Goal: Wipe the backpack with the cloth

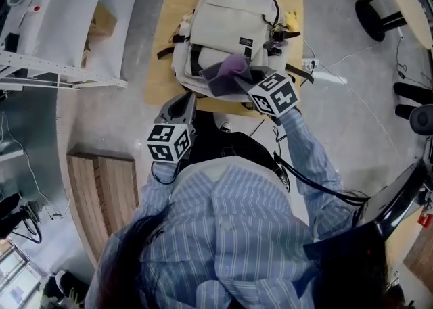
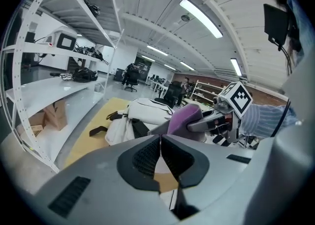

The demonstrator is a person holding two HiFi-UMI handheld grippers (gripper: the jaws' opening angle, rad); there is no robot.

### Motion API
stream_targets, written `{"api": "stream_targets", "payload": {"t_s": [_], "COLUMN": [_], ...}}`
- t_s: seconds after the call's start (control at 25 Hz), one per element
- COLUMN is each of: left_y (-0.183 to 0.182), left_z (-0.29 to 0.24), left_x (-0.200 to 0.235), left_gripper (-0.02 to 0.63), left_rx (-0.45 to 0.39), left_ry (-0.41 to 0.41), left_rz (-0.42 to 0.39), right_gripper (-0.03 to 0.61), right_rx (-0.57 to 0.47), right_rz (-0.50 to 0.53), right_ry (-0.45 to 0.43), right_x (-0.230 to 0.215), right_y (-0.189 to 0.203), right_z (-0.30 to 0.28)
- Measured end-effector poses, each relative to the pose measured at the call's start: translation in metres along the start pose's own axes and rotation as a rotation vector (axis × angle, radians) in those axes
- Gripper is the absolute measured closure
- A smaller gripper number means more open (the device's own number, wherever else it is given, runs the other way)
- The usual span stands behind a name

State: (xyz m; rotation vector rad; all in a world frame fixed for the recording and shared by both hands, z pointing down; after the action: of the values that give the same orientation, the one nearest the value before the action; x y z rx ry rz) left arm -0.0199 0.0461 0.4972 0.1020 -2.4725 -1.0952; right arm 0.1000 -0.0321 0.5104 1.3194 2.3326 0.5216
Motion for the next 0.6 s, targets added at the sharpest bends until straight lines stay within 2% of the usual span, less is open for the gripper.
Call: {"api": "stream_targets", "payload": {"t_s": [0.08, 0.24, 0.6], "left_y": [-0.004, -0.010, -0.017], "left_z": [-0.007, -0.016, -0.024], "left_x": [-0.009, -0.021, -0.040], "left_gripper": [0.601, 0.601, 0.601], "left_rx": [0.010, 0.018, 0.033], "left_ry": [0.030, 0.056, 0.093], "left_rz": [-0.026, -0.059, -0.106], "right_gripper": [0.537, 0.537, 0.537], "right_rx": [-0.012, -0.078, -0.052], "right_rz": [-0.048, -0.153, -0.237], "right_ry": [0.029, 0.030, 0.163], "right_x": [-0.013, -0.033, -0.069], "right_y": [0.015, 0.030, 0.078], "right_z": [0.015, 0.038, 0.075]}}
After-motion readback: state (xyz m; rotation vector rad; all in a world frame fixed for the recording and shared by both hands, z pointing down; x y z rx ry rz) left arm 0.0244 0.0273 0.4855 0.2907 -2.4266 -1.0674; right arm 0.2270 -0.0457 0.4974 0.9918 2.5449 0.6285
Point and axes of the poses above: the fingertips, and each gripper's own axes: z backward along the fingers, x to its left, y out of its underside, the point moved 1 cm from there along z, backward along the fingers, and after that the axes turned 12 degrees about x, right-handed, at the moved point
